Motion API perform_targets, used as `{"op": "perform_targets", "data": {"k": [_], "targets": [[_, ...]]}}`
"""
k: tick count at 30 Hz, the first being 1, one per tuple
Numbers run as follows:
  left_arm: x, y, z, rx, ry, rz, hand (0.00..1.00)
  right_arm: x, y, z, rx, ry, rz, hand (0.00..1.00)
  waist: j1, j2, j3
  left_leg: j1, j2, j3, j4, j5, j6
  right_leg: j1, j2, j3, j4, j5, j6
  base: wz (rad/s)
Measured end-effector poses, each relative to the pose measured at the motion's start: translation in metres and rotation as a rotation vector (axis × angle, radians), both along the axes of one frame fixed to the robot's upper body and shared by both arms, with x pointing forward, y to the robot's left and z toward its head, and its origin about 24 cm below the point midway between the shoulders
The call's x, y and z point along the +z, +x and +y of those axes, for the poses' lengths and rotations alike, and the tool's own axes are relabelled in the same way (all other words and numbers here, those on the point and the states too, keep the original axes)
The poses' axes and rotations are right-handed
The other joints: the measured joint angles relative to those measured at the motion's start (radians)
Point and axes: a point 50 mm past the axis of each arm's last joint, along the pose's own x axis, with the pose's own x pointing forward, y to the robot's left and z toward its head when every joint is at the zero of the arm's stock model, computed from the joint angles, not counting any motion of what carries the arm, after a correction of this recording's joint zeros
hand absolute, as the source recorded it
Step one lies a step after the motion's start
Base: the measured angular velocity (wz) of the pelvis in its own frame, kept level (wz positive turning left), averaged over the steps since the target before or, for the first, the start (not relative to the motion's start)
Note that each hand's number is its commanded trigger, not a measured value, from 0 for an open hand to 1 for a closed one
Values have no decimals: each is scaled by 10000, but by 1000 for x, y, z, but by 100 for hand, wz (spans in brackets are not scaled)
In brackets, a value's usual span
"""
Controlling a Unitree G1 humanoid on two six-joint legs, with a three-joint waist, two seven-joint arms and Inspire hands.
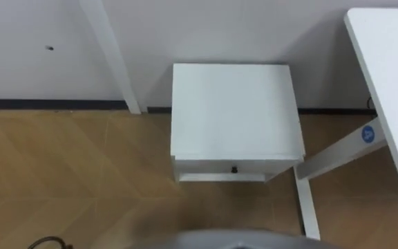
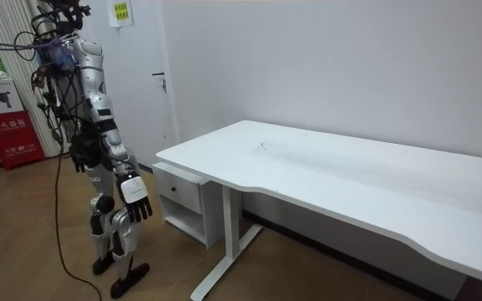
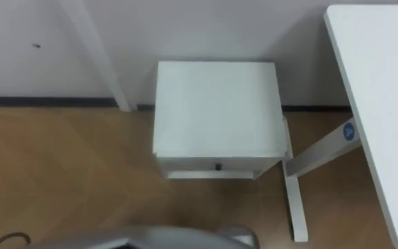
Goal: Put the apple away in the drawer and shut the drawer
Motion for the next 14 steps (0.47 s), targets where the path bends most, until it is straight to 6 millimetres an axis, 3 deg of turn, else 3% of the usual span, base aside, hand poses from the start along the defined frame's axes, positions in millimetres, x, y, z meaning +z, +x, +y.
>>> {"op": "perform_targets", "data": {"k": [1,2,3,4,5,6,8,14], "targets": [[0,5,-2,-210,16,-112,0,-1,-7,3,-75,88,369,0,123,47,-107,-19,-26,306,-158,538,284,-111,-157,146,62,-48,143,33],[-1,4,-3,-234,-19,-64,0,-1,-8,3,-82,130,465,0,481,67,-86,152,11,532,-193,600,325,-124,-140,-106,95,11,248,-13],[0,4,-3,-226,-5,-34,0,-1,-7,4,-68,149,457,0,650,98,-62,258,17,442,-204,600,325,-142,-88,-284,37,13,258,-75],[-1,-6,-3,-140,5,263,0,-2,0,4,35,139,290,0,886,142,-28,473,43,-186,-269,597,322,-313,79,-466,-242,68,139,-83],[-2,-16,-4,-47,-66,688,0,-2,6,3,334,82,216,0,808,284,5,621,126,-845,-364,603,237,-403,319,-612,-556,686,-48,-59],[-3,-19,-5,-24,-104,842,0,-2,6,3,395,67,262,0,669,328,-14,709,145,-897,-465,637,172,-242,317,-946,-575,802,-54,-5],[-3,-18,-6,-172,-151,930,0,-2,1,3,408,131,710,0,391,301,15,966,154,-751,-943,691,85,-95,360,-1212,-564,755,-95,32],[-3,-9,-7,-271,-389,705,0,-3,-5,9,526,635,1118,0,444,369,18,1122,211,-551,-1053,715,45,-147,402,-1215,-391,686,-156,-1]]}}
